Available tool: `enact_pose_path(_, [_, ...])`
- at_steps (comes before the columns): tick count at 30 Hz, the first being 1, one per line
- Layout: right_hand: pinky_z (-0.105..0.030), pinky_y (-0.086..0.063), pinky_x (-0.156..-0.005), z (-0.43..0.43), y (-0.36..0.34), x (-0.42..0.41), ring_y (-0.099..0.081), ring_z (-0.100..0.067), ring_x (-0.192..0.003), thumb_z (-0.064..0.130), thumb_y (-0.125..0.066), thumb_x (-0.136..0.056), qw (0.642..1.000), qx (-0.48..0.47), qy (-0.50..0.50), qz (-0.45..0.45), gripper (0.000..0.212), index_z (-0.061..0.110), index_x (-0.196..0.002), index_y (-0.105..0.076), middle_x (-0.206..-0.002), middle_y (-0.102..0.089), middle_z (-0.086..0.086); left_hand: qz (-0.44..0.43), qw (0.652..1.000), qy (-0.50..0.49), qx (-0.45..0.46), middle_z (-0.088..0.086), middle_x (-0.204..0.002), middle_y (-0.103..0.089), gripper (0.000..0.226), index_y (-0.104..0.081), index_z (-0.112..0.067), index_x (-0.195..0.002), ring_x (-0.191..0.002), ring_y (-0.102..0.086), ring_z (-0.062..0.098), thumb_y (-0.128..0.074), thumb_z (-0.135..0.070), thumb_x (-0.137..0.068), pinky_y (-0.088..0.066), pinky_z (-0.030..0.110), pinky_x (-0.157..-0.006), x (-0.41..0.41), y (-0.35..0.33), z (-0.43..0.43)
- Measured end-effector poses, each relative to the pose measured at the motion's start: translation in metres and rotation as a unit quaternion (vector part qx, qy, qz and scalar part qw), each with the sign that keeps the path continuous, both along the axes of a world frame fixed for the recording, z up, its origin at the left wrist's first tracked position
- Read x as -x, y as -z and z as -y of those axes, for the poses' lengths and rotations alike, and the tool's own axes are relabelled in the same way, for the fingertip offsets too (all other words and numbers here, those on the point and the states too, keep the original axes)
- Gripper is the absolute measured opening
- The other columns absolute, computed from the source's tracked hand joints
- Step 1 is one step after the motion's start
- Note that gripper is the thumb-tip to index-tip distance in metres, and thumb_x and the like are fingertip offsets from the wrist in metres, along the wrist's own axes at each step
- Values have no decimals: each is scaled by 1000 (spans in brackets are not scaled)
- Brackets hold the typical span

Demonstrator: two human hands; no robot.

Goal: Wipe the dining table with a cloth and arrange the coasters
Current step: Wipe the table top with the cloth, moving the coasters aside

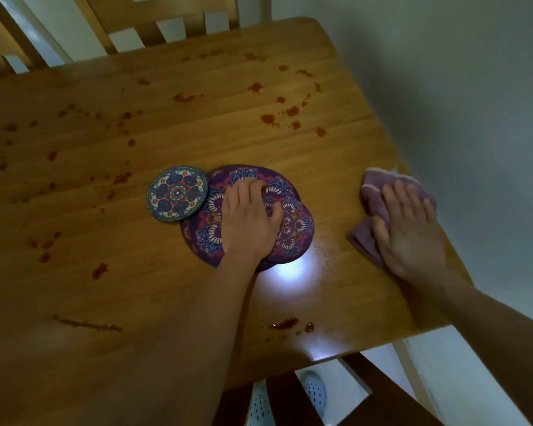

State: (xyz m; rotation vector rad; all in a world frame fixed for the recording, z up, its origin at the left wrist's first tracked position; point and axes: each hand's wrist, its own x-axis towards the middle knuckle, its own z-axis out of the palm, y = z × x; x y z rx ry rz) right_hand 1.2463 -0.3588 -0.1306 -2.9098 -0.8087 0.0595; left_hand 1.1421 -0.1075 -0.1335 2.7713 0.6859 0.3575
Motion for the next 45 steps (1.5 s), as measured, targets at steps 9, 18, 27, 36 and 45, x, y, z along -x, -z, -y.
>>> enact_pose_path(9, [-44,-4,-121,-62,2,-41,-11,-28,-150,54,-7,-91,1000,-12,-19,-10,77,12,-154,-21,-161,-17,-13,-1,1000,11,20,6,-141,-41,58,-46,-9,-135,-134,-33,26,-35,-48,-93,-18,43,-120,0,3,-3])
enact_pose_path(18, [-47,-11,-120,6,-3,46,-9,-25,-151,59,-15,-98,978,19,-203,-37,73,12,-154,-24,-162,-17,-11,5,995,31,97,8,-146,-37,54,-45,-9,-138,-138,-28,26,-52,-41,-95,-16,40,-119,-1,-3,-11])
enact_pose_path(27, [-43,-9,-119,21,-14,94,-5,-19,-151,57,-28,-101,864,82,-495,-45,66,21,-156,-17,-164,-10,-4,114,961,118,223,-2,-115,-58,25,-63,-14,-114,-111,-44,8,-56,-26,-93,-27,7,-95,76,-44,19])
enact_pose_path(36, [-46,-9,-120,-106,0,168,-11,-24,-150,66,-26,-96,823,7,-566,-47,75,18,-154,-24,-160,-22,-8,138,944,-43,297,-13,-95,-65,28,-51,-23,-128,-81,-64,3,-50,-27,-100,-52,23,-72,160,-66,-7])
enact_pose_path(45, [-45,-43,-102,-185,-28,179,-54,-21,-120,21,-41,-81,842,-257,-351,-317,52,19,-129,-58,-128,-62,-2,242,846,-330,340,-2,-115,-53,25,-44,-28,-117,-108,-53,17,-40,-42,-97,-47,46,-95,194,-59,2])
